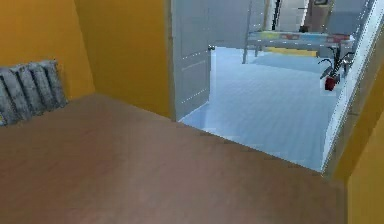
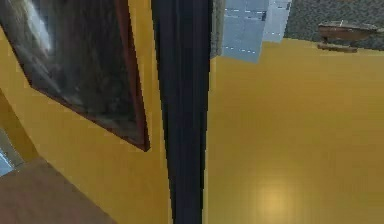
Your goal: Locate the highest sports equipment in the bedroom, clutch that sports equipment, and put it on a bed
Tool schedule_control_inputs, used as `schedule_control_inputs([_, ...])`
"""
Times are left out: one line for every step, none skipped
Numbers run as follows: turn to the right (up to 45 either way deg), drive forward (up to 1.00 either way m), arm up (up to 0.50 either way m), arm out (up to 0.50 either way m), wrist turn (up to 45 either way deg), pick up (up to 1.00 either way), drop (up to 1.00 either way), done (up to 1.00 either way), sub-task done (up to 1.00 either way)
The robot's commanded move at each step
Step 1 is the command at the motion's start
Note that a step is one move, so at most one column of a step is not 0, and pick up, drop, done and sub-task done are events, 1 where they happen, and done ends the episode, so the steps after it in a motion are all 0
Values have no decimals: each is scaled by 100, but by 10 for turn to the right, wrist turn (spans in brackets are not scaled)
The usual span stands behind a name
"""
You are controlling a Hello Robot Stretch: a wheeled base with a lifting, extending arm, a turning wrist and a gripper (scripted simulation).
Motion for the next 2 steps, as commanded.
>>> schedule_control_inputs([180, 0, 0, 0, 0, 0, 0, 0, 0])
schedule_control_inputs([0, 100, 0, 0, 0, 0, 0, 0, 0])
